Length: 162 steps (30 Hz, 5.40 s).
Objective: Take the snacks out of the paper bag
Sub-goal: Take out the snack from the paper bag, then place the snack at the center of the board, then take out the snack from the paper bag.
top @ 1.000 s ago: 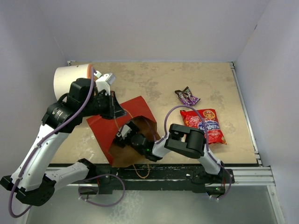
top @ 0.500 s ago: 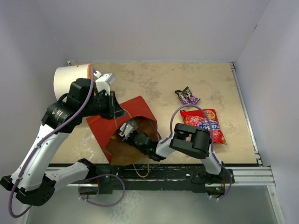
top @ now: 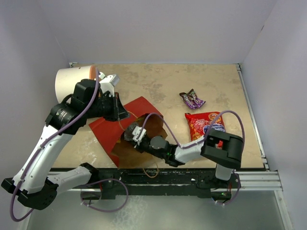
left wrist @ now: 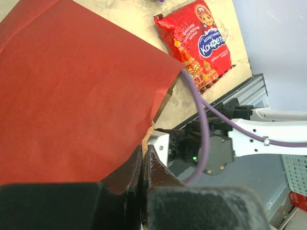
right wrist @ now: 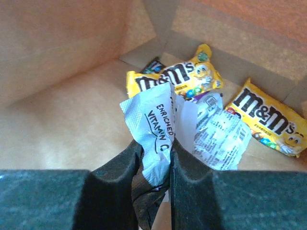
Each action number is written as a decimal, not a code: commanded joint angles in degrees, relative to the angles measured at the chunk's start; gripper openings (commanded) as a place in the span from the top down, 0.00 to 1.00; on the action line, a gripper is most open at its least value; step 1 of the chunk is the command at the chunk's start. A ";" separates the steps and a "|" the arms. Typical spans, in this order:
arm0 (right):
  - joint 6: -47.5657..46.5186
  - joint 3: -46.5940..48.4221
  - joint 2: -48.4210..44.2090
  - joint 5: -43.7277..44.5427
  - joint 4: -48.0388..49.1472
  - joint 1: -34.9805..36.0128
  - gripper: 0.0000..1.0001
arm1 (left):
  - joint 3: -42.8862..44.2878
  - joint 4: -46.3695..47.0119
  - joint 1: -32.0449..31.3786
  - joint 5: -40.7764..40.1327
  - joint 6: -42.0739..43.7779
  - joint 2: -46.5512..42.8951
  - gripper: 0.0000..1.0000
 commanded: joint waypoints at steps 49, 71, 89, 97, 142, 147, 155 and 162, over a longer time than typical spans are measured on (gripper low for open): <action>23.20 41.74 -14.30 22.76 -91.53 -48.51 1.00 | -1.06 -3.33 -0.04 -6.28 -1.17 -0.69 1.00; 19.08 43.44 10.42 25.47 -82.61 -69.44 0.89 | -3.72 -0.32 -0.04 -5.92 -3.86 0.70 1.00; 28.42 24.60 -20.29 -9.72 -80.52 -67.27 0.24 | -2.65 0.57 -0.04 -2.63 -2.63 0.97 1.00; 26.46 12.61 -40.58 -16.42 -77.64 -53.26 0.25 | -3.17 -0.26 0.00 -3.18 -1.75 -0.74 1.00; -18.67 -9.48 -21.37 4.34 -2.68 7.66 0.07 | 0.46 -4.95 -0.04 -7.77 -3.40 1.65 1.00; -20.08 -7.17 -9.11 7.48 10.66 7.66 0.03 | 1.48 -5.24 -0.04 -7.80 -3.65 1.68 1.00; -15.94 -2.56 4.31 12.21 20.36 7.24 0.02 | 5.45 -7.12 -0.04 -7.73 -2.86 3.33 1.00; -15.30 2.99 12.73 14.73 23.61 5.20 0.01 | 6.58 -9.06 -0.04 -6.96 -2.92 2.37 1.00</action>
